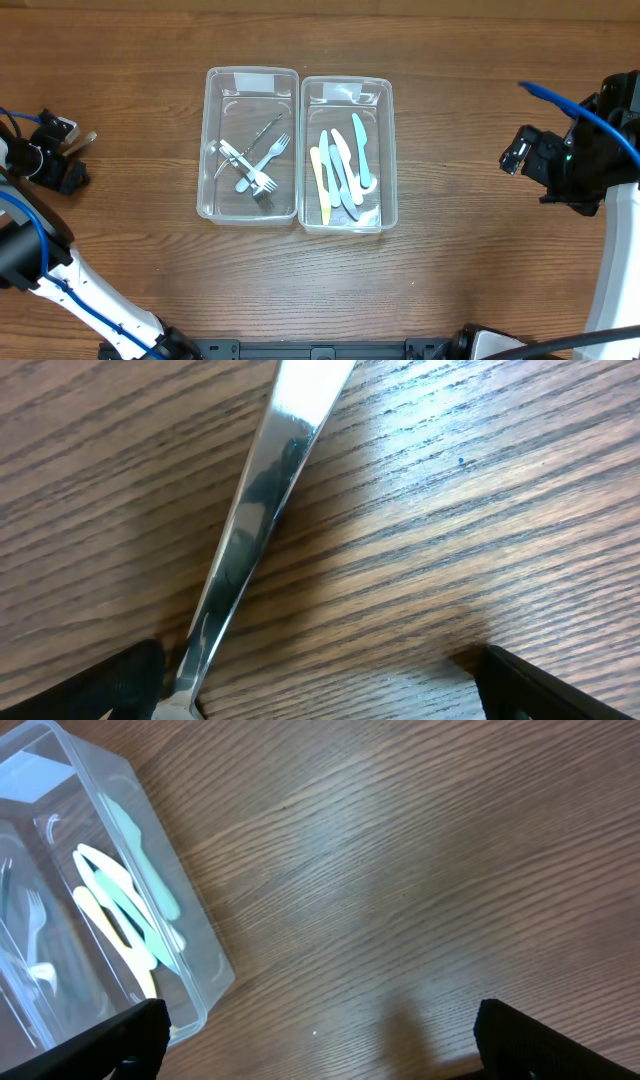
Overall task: Pack container
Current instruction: 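Move left gripper to the last metal fork and grasp it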
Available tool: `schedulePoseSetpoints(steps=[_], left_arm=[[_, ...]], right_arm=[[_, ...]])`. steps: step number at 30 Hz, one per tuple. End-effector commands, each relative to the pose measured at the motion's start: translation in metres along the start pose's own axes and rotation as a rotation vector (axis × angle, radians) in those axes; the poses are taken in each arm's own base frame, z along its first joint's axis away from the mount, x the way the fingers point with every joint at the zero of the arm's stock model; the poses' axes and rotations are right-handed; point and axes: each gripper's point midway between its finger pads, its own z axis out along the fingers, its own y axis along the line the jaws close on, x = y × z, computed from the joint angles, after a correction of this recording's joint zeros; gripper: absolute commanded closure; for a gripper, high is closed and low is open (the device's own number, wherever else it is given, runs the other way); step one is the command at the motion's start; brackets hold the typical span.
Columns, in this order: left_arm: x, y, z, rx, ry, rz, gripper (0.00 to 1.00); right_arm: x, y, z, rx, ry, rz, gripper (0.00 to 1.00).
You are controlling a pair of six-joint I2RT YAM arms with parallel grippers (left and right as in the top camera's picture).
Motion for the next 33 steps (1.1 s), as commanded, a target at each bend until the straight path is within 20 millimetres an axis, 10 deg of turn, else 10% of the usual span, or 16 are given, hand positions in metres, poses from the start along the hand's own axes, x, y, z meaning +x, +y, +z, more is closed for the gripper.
schedulePoseSetpoints(steps=[1, 7, 13, 33], left_arm=[[0.0398, -0.0540, 0.0742, 0.219, 0.140, -0.056, 0.06], [0.0409, -0.0541, 0.0740, 0.215, 0.152, -0.099, 0.22], [0.0415, -0.0553, 0.0736, 0.219, 0.156, -0.116, 0.62], [0.0408, -0.0540, 0.0740, 0.202, 0.168, -0.249, 0.93]], right_arm=[[0.0014, 0.0009, -0.0038, -0.002, -0.011, -0.011, 0.00], [0.0017, 0.0008, -0.0038, -0.001, -0.010, -0.011, 0.00], [0.0021, 0.0006, -0.0038, -0.001, -0.008, -0.011, 0.00], [0.0037, 0.0004, -0.0039, 0.000, -0.002, -0.010, 0.00]])
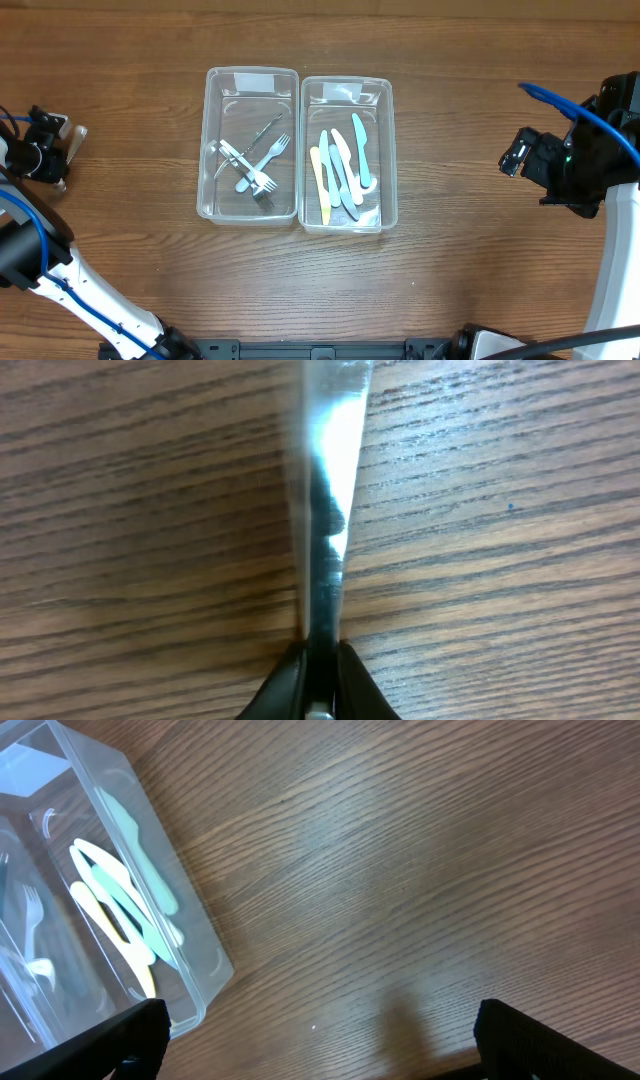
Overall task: Pack container
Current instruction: 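Move left gripper to the last metal fork and grasp it, then carry last metal fork into the left container and release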
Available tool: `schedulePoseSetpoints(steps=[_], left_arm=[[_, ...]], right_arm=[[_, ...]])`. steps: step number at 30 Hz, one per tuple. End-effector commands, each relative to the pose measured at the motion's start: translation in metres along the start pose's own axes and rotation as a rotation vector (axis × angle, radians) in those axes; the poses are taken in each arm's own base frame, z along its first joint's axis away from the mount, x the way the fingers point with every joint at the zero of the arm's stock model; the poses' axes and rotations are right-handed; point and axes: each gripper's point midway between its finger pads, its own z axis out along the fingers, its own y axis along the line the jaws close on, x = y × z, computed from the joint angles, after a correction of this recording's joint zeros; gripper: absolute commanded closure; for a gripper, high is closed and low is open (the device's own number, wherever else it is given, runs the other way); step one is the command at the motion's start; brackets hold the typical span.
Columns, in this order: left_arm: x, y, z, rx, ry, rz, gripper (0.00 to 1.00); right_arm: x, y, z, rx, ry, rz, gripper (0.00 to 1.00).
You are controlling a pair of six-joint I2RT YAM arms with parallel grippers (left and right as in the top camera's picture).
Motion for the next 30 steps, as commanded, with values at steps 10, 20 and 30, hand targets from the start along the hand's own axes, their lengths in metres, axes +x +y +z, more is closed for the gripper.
schedulePoseSetpoints(steps=[10, 20, 30], left_arm=[[0.039, -0.040, 0.059, 0.135, 0.183, -0.148, 0.96], [-0.041, -0.042, -0.049, -0.013, -0.069, -0.153, 0.96], [-0.117, -0.151, -0.226, -0.209, -0.400, -0.066, 0.96]], right_arm=[[0.001, 0.001, -0.004, -0.002, -0.014, -0.011, 0.00], [-0.004, 0.002, -0.004, -0.007, -0.033, -0.012, 0.00], [-0.014, 0.004, -0.004, -0.016, -0.073, -0.016, 0.00]])
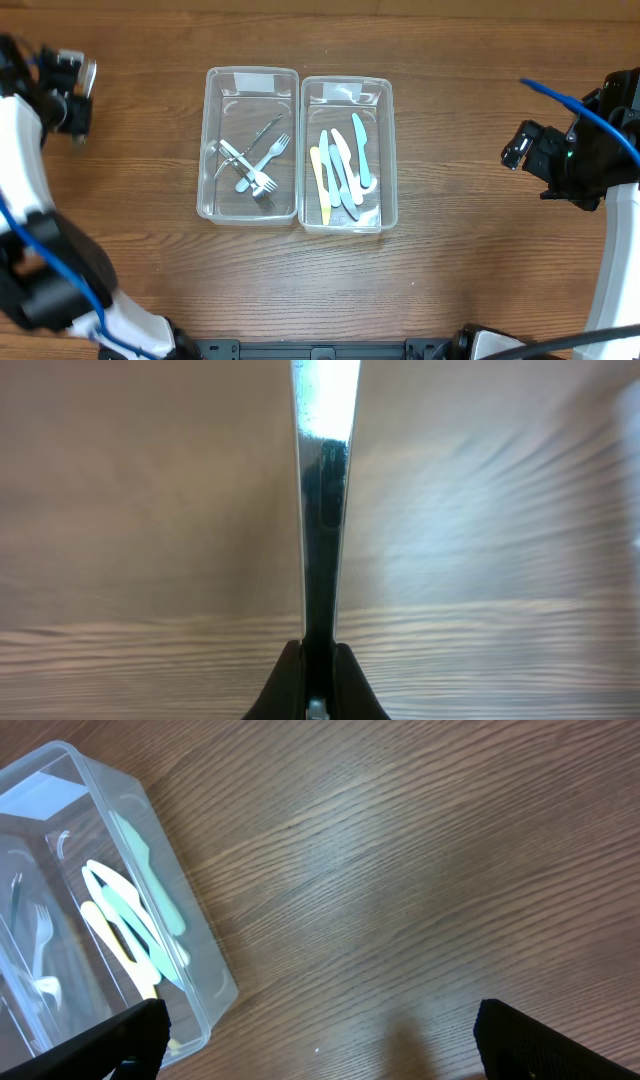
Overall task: Pack container
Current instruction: 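Carry last metal fork into the left container and release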
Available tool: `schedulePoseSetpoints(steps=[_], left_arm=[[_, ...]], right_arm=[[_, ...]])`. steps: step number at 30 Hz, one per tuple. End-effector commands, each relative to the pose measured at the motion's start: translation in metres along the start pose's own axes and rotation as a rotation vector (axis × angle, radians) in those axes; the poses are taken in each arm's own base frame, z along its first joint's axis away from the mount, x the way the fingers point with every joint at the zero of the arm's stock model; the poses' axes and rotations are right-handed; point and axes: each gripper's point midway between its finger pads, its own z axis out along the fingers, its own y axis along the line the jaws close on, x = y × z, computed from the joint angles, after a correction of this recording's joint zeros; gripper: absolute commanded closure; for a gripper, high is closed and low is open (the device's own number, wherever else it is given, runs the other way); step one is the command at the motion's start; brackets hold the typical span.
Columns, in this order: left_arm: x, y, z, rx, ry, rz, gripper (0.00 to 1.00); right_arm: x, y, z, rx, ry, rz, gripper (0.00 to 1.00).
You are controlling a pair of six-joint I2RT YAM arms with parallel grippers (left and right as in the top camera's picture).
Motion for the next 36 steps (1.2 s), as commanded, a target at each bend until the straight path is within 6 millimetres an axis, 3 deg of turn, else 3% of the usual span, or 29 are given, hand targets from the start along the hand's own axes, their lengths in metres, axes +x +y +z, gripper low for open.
schedulePoseSetpoints(steps=[1, 2, 6, 11, 16, 20, 24, 30, 35, 36], left_arm=[[-0.036, -0.060, -0.079, -0.034, -0.140, -0.009, 0.96], [-0.037, -0.073, -0.088, -0.029, -0.146, -0.003, 0.96], [-0.025, -0.154, -0.118, 0.073, -0.106, -0.093, 0.96], [0.007, -0.225, -0.119, 0.157, 0.052, -0.251, 0.96], [0.007, -0.252, -0.106, 0.166, 0.042, -0.317, 0.96], [0.015, -0.269, -0.080, 0.176, 0.043, -0.294, 0.96], [0.030, -0.275, -0.045, 0.174, 0.048, -0.293, 0.96], [0.043, -0.266, -0.015, 0.103, 0.025, -0.249, 0.95], [0.043, -0.268, -0.009, 0.105, 0.020, -0.213, 0.81], [0.043, -0.268, -0.008, 0.105, 0.020, -0.213, 0.71]], right_arm=[[-0.001, 0.002, -0.004, -0.005, -0.019, -0.011, 0.00], [-0.001, 0.002, -0.004, -0.005, -0.019, -0.011, 0.00], [-0.001, 0.002, -0.004, -0.005, -0.019, -0.010, 0.00], [-0.001, 0.002, -0.004, -0.005, -0.019, -0.010, 0.00], [-0.001, 0.002, -0.004, -0.005, -0.020, -0.010, 0.00], [-0.002, 0.001, -0.002, -0.003, -0.013, -0.010, 0.00], [-0.002, 0.001, 0.002, -0.001, -0.002, -0.008, 0.00], [-0.002, 0.001, 0.002, 0.000, 0.003, -0.008, 0.00], [-0.002, 0.001, 0.002, 0.000, 0.003, -0.008, 0.00], [-0.002, 0.001, 0.002, 0.000, 0.003, -0.008, 0.00]])
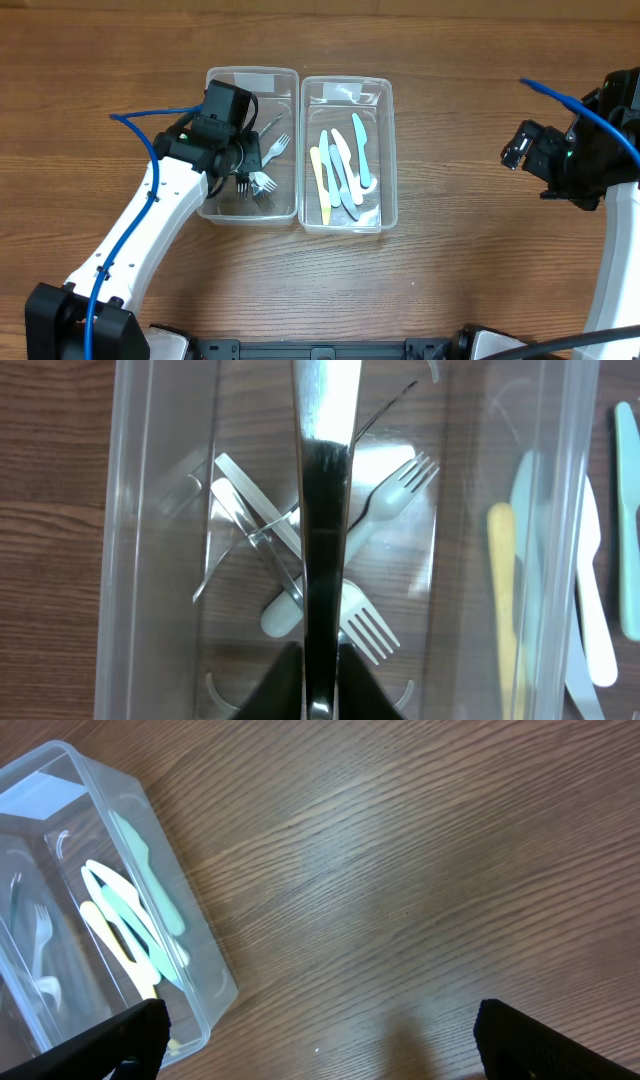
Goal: Pack container
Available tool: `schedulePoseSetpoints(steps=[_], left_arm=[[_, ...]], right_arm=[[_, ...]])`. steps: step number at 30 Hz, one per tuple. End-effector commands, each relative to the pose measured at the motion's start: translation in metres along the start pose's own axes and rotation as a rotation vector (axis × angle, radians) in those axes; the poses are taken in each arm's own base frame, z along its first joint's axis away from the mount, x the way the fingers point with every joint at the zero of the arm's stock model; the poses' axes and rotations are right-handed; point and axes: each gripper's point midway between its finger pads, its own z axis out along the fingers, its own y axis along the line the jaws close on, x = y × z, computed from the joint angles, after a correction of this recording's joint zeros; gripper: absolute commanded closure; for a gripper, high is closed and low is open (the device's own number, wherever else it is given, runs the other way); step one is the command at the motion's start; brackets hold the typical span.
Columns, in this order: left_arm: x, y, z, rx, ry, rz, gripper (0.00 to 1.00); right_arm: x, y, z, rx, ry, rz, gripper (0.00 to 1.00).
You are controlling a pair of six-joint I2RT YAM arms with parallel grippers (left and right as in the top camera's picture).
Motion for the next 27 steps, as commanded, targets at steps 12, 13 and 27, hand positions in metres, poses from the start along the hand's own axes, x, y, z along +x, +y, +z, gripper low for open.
schedulePoseSetpoints(steps=[12, 13, 27], left_arm=[[-0.050, -0.011, -0.036, -0.013, -0.146, 0.357, 0.30], [-0.061, -0.009, -0.044, -0.037, -0.174, 0.364, 0.16], [-0.180, 0.097, -0.159, -0.384, -0.563, 0.088, 0.00]], right_arm=[[-0.039, 0.039, -0.004, -0.109, -0.174, -0.189, 0.00], [-0.046, 0.049, -0.006, -0.126, -0.216, -0.232, 0.00], [-0.135, 0.138, -0.058, -0.267, -0.719, -0.415, 0.00]])
